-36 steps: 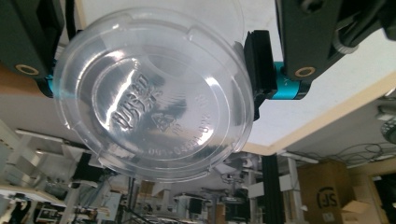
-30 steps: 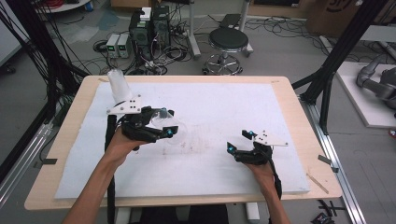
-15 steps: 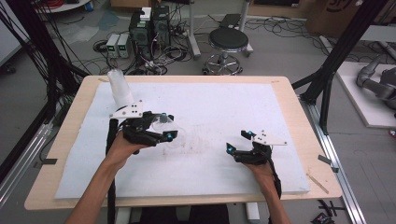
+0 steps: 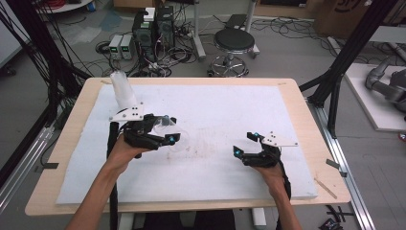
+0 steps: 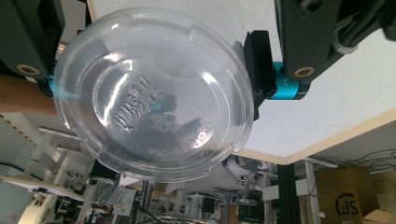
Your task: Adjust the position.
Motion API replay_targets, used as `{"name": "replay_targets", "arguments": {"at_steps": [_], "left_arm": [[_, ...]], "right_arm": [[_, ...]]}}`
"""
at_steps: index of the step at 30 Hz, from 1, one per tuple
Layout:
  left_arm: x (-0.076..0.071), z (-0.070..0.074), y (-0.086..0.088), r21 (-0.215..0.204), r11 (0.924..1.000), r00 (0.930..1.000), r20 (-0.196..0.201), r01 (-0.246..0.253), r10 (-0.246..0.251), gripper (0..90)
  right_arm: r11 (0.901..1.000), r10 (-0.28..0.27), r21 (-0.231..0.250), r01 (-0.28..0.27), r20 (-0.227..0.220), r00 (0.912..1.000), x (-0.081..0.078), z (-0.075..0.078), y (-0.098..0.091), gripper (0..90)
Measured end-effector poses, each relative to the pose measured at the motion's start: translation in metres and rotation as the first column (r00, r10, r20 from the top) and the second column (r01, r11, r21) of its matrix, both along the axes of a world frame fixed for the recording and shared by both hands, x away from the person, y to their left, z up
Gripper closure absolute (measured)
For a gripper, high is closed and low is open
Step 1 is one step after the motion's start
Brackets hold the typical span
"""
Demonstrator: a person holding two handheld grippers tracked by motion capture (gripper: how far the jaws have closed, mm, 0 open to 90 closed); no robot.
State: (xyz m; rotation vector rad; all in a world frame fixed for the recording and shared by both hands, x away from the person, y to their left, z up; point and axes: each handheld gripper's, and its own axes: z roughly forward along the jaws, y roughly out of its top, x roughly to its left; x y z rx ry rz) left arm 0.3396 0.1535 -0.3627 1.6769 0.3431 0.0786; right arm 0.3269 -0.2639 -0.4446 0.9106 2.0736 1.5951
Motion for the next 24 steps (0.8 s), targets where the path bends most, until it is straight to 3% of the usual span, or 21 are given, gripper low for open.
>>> {"name": "replay_targets", "arguments": {"at_steps": [5,6,8,9,10,12,13,14,15,16,17,20,22,24], "left_arm": [[-0.001,0.0,-0.001,0.002,0.9999,0.9999,0.001,0.016,-0.016,36.5],[-0.001,0.001,-0.001,0.003,0.9998,0.9998,0.003,0.022,-0.022,36.5],[-0.001,0.001,-0.001,0.004,0.9994,0.9994,0.004,0.035,-0.035,36.5],[-0.001,0.001,-0.001,0.003,0.9993,0.9993,0.006,0.038,-0.038,36.5],[-0.001,0.001,-0.001,0.003,0.9992,0.9992,0.006,0.039,-0.039,36.5],[-0.001,0.001,-0.001,0.001,0.9991,0.999,0.005,0.043,-0.043,36.6],[-0.001,0.001,-0.001,0.001,0.9991,0.999,0.005,0.043,-0.043,36.6],[-0.001,0.001,-0.001,-0.001,0.999,0.999,0.003,0.044,-0.044,36.6],[-0.002,0.001,-0.002,0.001,0.999,0.999,0.005,0.045,-0.045,36.6],[-0.002,0.001,-0.002,0.0,0.9989,0.9989,0.006,0.046,-0.046,36.6],[-0.002,0.002,-0.003,-0.008,0.9987,0.9987,0.006,0.051,-0.051,36.7],[-0.003,0.002,-0.004,-0.014,0.9984,0.9984,0.006,0.056,-0.056,37.0],[-0.003,0.002,-0.005,-0.023,0.998,0.9983,0.006,0.059,-0.059,37.1],[-0.003,0.001,-0.006,-0.039,0.9972,0.998,0.001,0.064,-0.064,37.1]], "right_arm": [[0.9976,0.069,0.012,-0.069,0.004,0.9976,0.0,0.016,-0.002,15.2],[0.994,0.109,-0.002,-0.109,-0.006,0.994,0.0,0.025,-0.002,15.2],[0.9917,0.128,-0.009,-0.128,-0.013,0.9917,-0.001,0.029,-0.002,15.2],[0.9834,0.181,-0.012,-0.181,-0.013,0.9834,-0.001,0.04,-0.002,15.2],[0.9834,0.181,-0.012,-0.181,-0.013,0.9834,-0.001,0.04,-0.002,15.2],[0.9688,0.247,-0.02,-0.247,-0.021,0.9689,0.001,0.054,0.001,15.2],[0.9688,0.247,-0.02,-0.247,-0.021,0.9689,0.001,0.054,0.001,15.2],[0.9623,0.27,-0.026,-0.271,-0.022,0.9626,0.002,0.059,0.002,15.2],[0.9471,0.319,-0.035,-0.319,-0.015,0.9477,0.004,0.068,0.007,15.2],[0.9471,0.319,-0.035,-0.319,-0.015,0.9477,0.004,0.068,0.007,15.2],[0.9338,0.355,-0.04,-0.355,-0.022,0.9347,0.005,0.075,0.012,15.2],[0.9168,0.395,-0.053,-0.396,-0.024,0.9183,0.007,0.081,0.019,15.2],[0.912,0.406,-0.053,-0.407,-0.028,0.9135,0.008,0.083,0.021,15.2],[0.8921,0.448,-0.049,-0.449,-0.038,0.8933,0.009,0.086,0.027,15.2]]}}
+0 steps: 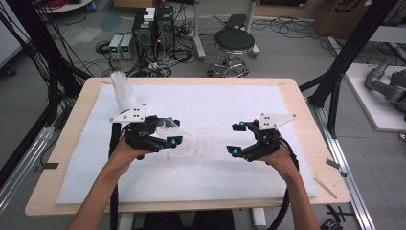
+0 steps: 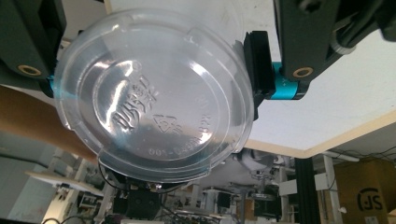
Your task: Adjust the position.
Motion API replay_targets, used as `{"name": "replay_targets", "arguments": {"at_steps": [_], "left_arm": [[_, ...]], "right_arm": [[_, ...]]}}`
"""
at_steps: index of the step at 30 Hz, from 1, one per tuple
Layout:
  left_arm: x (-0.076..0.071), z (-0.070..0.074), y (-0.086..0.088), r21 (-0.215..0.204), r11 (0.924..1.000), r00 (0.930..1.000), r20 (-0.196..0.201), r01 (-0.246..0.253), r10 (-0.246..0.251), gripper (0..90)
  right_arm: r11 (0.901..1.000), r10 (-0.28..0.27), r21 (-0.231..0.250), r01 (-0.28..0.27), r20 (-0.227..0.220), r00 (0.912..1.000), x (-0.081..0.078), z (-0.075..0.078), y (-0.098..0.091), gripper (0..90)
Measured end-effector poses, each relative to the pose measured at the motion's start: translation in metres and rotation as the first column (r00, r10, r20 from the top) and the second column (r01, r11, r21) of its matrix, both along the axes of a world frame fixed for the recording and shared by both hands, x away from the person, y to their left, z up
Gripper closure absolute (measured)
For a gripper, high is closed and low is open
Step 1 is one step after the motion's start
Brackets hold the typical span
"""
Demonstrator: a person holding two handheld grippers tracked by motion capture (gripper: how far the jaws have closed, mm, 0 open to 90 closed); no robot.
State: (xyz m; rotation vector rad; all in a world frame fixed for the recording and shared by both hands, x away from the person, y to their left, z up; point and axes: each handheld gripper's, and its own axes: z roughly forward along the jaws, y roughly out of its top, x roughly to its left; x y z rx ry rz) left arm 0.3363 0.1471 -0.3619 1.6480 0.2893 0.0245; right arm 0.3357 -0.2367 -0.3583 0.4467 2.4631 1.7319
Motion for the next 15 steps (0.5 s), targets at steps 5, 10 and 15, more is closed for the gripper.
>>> {"name": "replay_targets", "arguments": {"at_steps": [5,10,15], "left_arm": [[-0.001,-0.002,-0.007,-0.003,1.0,1.0,-0.005,0.004,-0.004,37.1],[-0.004,-0.004,-0.016,-0.018,0.9998,1.0,0.004,0.009,-0.009,37.2],[-0.007,-0.005,-0.023,-0.037,0.999,0.9997,0.006,0.026,-0.025,37.5]], "right_arm": [[0.9983,0.058,0.006,-0.058,-0.01,0.9983,0.002,0.003,0.013,15.2],[0.993,0.117,0.019,-0.117,-0.009,0.9931,0.004,0.004,0.029,15.1],[0.9844,0.174,0.03,-0.173,-0.003,0.9848,0.005,0.004,0.045,15.2]]}}
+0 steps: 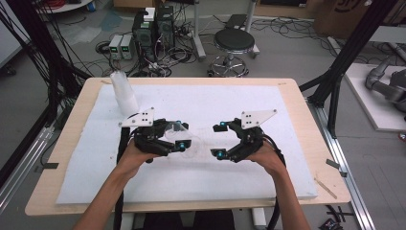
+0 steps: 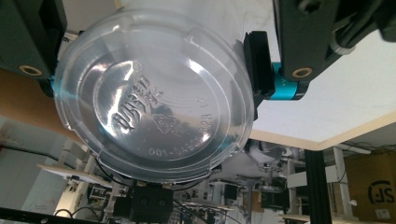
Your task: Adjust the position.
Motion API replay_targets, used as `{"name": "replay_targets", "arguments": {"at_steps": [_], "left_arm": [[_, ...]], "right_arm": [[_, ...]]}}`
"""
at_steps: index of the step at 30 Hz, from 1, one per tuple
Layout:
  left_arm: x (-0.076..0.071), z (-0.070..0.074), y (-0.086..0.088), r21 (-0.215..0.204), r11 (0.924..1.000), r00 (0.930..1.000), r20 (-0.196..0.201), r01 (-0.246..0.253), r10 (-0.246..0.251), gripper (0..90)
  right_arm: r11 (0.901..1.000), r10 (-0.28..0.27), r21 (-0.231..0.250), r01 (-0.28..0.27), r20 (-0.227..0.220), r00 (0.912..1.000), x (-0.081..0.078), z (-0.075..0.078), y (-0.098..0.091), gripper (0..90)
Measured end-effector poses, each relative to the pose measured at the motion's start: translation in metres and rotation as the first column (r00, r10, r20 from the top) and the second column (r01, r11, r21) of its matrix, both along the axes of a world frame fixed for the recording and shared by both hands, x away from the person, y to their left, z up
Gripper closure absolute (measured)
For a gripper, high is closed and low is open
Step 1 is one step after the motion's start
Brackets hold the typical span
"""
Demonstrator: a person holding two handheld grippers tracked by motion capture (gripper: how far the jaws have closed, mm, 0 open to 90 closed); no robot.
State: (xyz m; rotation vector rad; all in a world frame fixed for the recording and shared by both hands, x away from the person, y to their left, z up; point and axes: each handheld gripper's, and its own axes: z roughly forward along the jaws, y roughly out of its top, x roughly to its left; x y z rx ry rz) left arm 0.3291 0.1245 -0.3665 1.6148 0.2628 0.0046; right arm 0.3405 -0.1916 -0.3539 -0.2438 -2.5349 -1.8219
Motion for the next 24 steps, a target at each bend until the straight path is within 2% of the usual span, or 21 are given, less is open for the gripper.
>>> {"name": "replay_targets", "arguments": {"at_steps": [1,2,9,15,24], "left_arm": [[0.0,0.0,0.0,0.0,1.0,1.0,0.0,0.0,0.0,37.6],[0.0,0.0,-0.001,-0.009,0.9999,1.0,-0.001,0.006,-0.006,37.6],[-0.002,-0.003,-0.008,-0.02,0.9996,0.9998,-0.001,0.019,-0.019,37.7],[-0.004,-0.002,-0.012,-0.032,0.9991,0.9997,0.004,0.026,-0.026,37.9],[-0.004,-0.002,-0.016,-0.04,0.9986,0.9994,0.009,0.033,-0.033,38.0]], "right_arm": [[1.0,0.0,0.0,0.0,0.0,1.0,0.0,0.0,0.0,15.2],[0.9995,0.029,0.014,-0.029,0.004,0.9996,0.0,0.0,0.006,15.2],[0.997,0.074,0.024,-0.073,-0.005,0.9973,0.001,-0.002,0.02,15.2],[0.9954,0.091,0.03,-0.092,0.011,0.9958,0.002,-0.005,0.032,15.2],[0.9939,0.11,0.013,-0.11,0.004,0.994,0.001,-0.008,0.042,15.2]]}}
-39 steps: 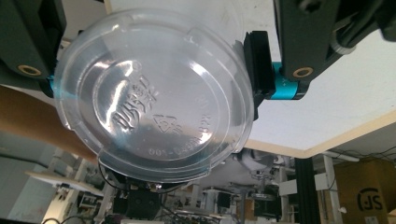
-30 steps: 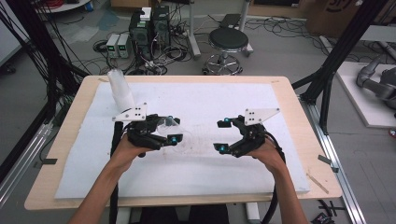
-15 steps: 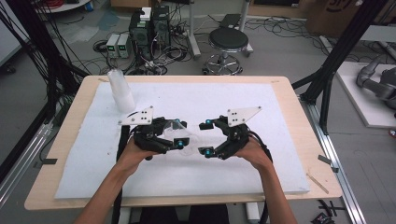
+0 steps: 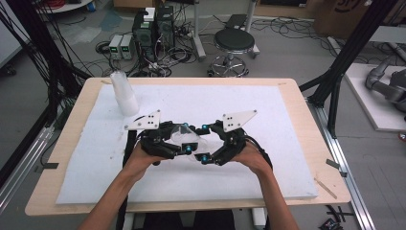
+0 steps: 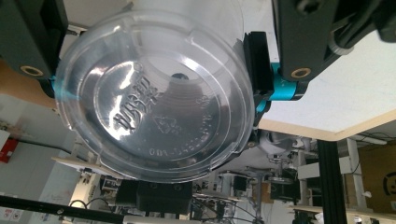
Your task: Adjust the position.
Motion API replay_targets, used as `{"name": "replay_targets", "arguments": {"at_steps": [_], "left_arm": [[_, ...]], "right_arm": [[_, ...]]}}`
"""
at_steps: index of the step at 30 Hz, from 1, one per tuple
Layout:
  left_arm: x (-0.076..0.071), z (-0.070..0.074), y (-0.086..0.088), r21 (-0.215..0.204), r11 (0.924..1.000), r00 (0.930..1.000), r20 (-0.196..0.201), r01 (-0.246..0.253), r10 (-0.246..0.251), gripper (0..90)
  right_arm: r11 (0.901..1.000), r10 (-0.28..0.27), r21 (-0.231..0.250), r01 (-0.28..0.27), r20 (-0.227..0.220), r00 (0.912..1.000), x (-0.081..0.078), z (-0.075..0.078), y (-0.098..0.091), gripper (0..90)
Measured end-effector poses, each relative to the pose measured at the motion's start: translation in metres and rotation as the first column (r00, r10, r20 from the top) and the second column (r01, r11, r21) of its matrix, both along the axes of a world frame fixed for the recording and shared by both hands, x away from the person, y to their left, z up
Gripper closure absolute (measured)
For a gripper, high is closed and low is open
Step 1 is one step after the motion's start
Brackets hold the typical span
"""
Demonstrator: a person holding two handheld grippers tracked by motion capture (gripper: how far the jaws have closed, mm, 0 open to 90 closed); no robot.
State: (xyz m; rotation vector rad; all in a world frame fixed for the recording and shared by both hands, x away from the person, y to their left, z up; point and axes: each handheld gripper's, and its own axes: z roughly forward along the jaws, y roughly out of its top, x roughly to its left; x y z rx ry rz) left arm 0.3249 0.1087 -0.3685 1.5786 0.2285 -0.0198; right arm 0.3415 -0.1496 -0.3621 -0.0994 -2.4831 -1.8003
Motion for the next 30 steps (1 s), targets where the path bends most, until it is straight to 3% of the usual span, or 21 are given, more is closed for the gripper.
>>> {"name": "replay_targets", "arguments": {"at_steps": [12,16,21,30], "left_arm": [[-0.001,0.0,-0.002,-0.001,0.9998,0.9998,0.005,0.017,-0.017,38.0],[-0.002,0.0,-0.002,0.001,0.9998,0.9998,0.005,0.02,-0.02,38.0],[-0.002,0.0,-0.002,0.004,0.9998,0.9998,0.005,0.02,-0.02,38.0],[-0.001,-0.002,-0.001,0.008,0.9997,0.9998,0.0,0.022,-0.022,38.0]], "right_arm": [[0.9994,0.029,-0.02,-0.029,0.019,0.9994,-0.002,-0.004,0.013,16.6],[0.9989,0.036,-0.029,-0.035,0.034,0.9988,-0.002,-0.005,0.015,24.9],[0.9982,0.044,-0.042,-0.044,0.021,0.9988,-0.002,-0.006,0.016,28.0],[0.998,0.039,-0.051,-0.037,0.036,0.9986,-0.003,-0.006,0.016,33.0]]}}
